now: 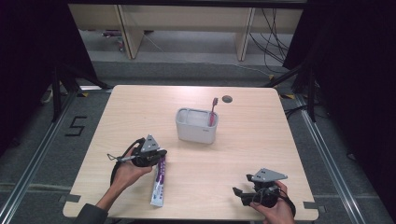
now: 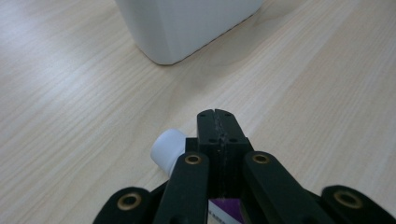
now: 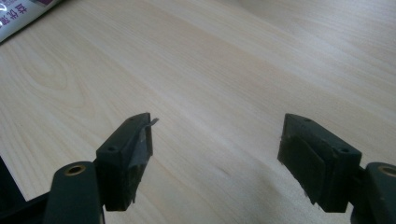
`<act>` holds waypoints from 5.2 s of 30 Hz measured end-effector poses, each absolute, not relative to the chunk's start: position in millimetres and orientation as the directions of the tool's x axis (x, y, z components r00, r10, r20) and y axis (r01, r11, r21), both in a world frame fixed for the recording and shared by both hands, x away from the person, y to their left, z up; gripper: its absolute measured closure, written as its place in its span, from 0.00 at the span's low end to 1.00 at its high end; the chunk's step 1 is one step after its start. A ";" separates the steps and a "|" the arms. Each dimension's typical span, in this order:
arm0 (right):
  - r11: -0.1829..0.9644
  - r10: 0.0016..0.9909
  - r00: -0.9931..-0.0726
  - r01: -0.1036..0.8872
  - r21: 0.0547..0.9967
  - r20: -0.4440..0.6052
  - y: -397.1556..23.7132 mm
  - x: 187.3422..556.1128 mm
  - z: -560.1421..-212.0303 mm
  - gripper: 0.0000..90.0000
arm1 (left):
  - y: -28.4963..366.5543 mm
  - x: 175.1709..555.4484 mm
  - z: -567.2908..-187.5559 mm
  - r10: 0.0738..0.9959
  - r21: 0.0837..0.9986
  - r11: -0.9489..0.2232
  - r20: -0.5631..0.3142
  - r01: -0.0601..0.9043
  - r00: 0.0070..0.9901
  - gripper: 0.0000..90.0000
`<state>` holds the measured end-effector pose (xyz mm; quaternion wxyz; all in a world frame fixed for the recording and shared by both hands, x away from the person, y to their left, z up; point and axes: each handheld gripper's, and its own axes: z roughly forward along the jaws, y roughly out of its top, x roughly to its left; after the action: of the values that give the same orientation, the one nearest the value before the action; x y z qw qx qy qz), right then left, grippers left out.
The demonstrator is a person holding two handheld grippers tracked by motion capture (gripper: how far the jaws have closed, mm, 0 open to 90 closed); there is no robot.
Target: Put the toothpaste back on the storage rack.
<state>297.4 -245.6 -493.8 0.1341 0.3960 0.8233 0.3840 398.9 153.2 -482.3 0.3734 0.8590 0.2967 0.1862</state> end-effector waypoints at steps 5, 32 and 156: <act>0.391 0.750 -0.656 0.546 0.741 0.088 -245.6 298.4 -494.2 0.30 | 151.2 408.7 -485.5 0.651 0.739 -0.556 0.100 0.382 0.753 0.99; 0.398 0.745 -0.661 0.547 0.736 0.088 -242.0 299.0 -495.4 0.30 | 194.6 399.2 -492.1 0.677 0.712 -0.546 0.063 0.442 0.733 0.98; 0.426 0.723 -0.687 0.525 0.737 0.072 -237.8 299.1 -494.3 0.31 | 139.9 340.8 -481.9 0.564 0.362 -0.765 -0.022 0.533 0.825 0.66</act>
<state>299.1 -237.8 -494.3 0.1289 0.3738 0.8345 0.3837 340.8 139.9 -481.9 0.1790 0.9384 0.2922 0.0441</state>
